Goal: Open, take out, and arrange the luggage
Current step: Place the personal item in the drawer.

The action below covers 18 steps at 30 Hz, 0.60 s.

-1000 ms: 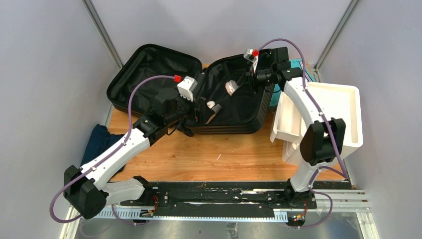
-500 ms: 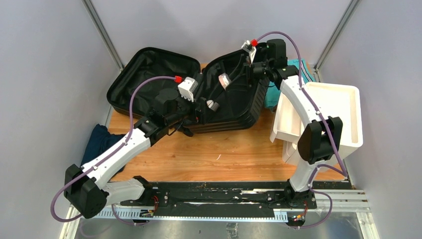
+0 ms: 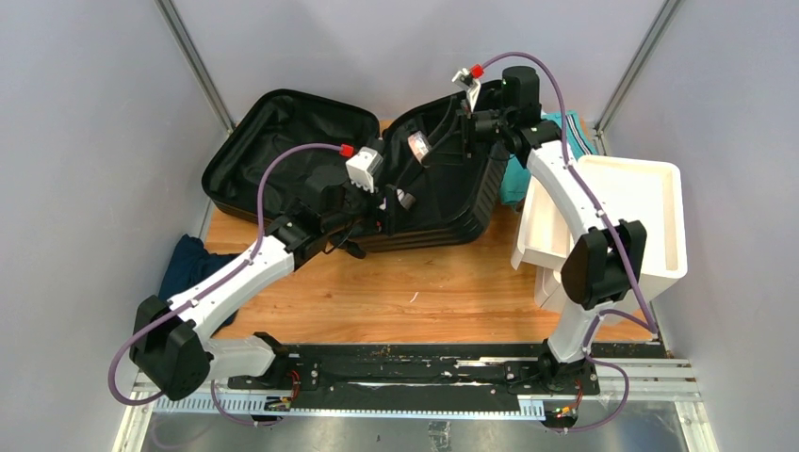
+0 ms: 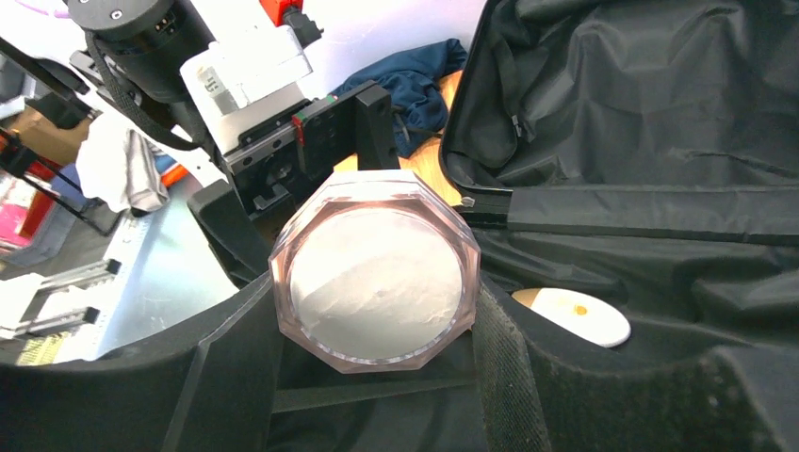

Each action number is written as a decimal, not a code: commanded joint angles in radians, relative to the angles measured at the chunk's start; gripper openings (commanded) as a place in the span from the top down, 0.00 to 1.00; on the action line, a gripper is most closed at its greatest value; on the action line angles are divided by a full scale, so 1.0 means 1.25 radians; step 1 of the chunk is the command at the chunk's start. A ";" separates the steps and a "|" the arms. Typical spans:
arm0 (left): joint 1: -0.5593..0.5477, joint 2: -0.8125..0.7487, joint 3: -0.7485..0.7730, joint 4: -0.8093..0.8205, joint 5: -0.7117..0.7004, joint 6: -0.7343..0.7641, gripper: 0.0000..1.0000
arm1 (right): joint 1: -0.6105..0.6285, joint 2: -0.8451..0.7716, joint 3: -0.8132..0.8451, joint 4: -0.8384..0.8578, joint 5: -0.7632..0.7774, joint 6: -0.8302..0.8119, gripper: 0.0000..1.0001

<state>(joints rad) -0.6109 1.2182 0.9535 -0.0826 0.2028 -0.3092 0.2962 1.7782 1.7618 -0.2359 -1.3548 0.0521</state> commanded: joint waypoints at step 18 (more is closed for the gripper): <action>0.004 -0.048 0.039 -0.031 -0.085 0.068 0.06 | -0.223 -0.335 -0.031 -0.450 0.511 -0.518 1.00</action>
<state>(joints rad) -0.6106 1.2011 0.9707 -0.1120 0.1432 -0.2657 0.1280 1.4452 1.8515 -0.6800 -0.9310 -0.4515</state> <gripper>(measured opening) 0.938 0.663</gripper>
